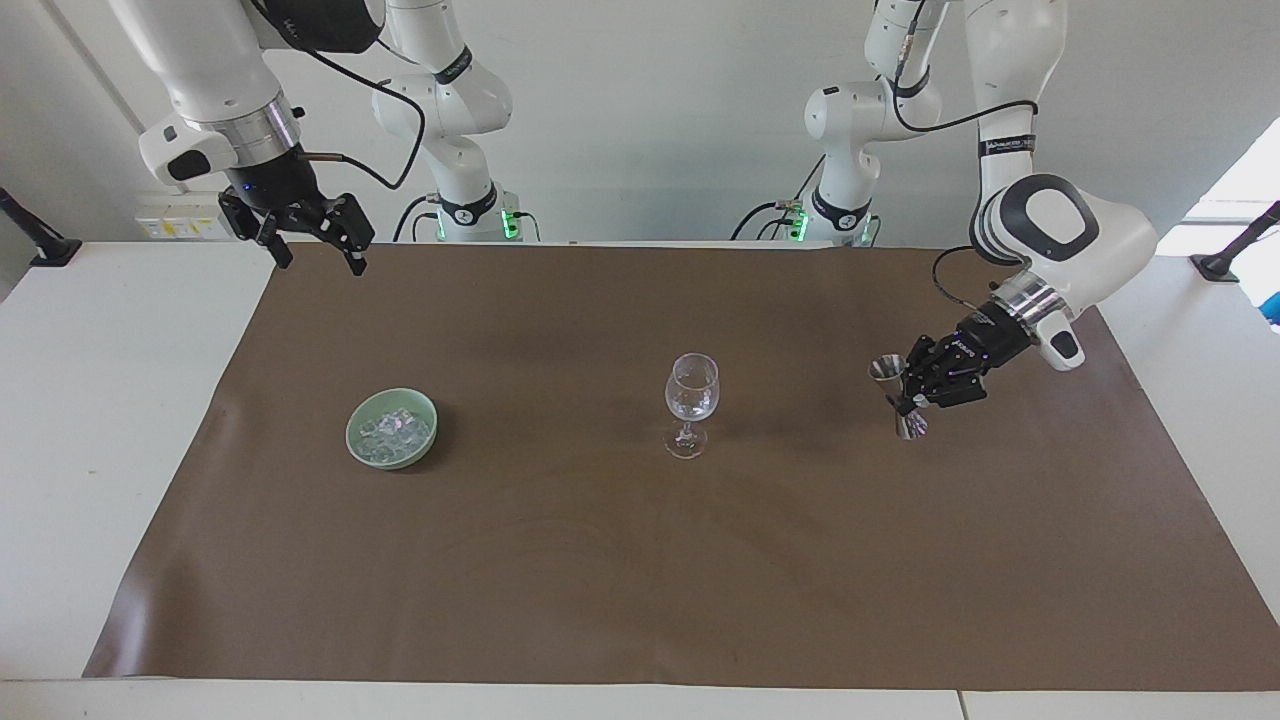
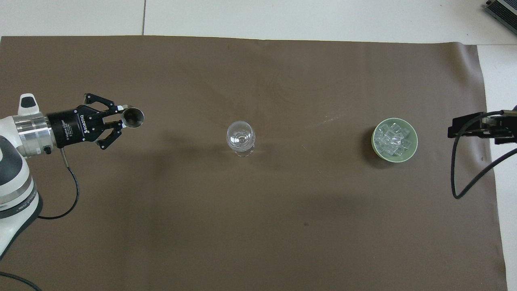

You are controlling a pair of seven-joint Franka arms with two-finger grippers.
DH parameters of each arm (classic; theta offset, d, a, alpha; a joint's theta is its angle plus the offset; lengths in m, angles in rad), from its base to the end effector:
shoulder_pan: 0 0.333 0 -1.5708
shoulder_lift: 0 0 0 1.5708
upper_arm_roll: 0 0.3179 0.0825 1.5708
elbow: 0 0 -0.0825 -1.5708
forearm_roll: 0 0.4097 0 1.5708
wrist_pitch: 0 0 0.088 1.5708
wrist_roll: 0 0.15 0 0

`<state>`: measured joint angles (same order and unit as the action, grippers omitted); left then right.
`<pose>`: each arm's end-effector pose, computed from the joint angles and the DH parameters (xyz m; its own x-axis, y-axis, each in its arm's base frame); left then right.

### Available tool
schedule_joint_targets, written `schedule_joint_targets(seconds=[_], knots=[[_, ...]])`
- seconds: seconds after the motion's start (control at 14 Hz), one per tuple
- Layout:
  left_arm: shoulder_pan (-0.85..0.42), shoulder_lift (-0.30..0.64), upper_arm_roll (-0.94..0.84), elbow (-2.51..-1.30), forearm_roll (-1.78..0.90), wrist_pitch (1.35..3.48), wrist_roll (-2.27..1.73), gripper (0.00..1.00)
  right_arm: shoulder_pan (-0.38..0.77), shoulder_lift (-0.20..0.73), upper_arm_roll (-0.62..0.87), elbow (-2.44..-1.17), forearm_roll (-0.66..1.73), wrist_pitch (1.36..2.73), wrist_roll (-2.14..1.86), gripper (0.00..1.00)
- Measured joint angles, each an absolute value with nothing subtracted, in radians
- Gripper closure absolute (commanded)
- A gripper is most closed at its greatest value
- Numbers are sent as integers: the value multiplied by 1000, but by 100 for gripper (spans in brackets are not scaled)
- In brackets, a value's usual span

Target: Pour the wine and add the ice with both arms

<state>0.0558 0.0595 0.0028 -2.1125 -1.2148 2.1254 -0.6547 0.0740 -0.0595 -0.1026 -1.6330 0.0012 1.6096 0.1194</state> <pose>0.6000 -0.0410 0.3714 0.2797 0.6213 -0.7319 0.9077 0.0773 0.4125 0.5665 -0.0175 0.5897 0.9885 -0.1475 0.0347 -0.1472 -0.9890 -0.0115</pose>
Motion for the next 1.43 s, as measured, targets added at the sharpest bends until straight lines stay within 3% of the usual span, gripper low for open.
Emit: schedule_joint_targets(seconds=[0.43, 1.14, 1.43], knots=[[199, 156, 3, -2040, -1211, 1880, -783, 100, 74, -60, -103, -1633, 1, 1610, 119, 0], [371, 315, 3, -2019, -1333, 1740, -853, 100, 74, -60, -103, -1633, 1, 1610, 119, 0], [457, 422, 3, -1990, -1393, 1670, -858, 100, 74, -60, -103, -1633, 1, 1610, 119, 0]])
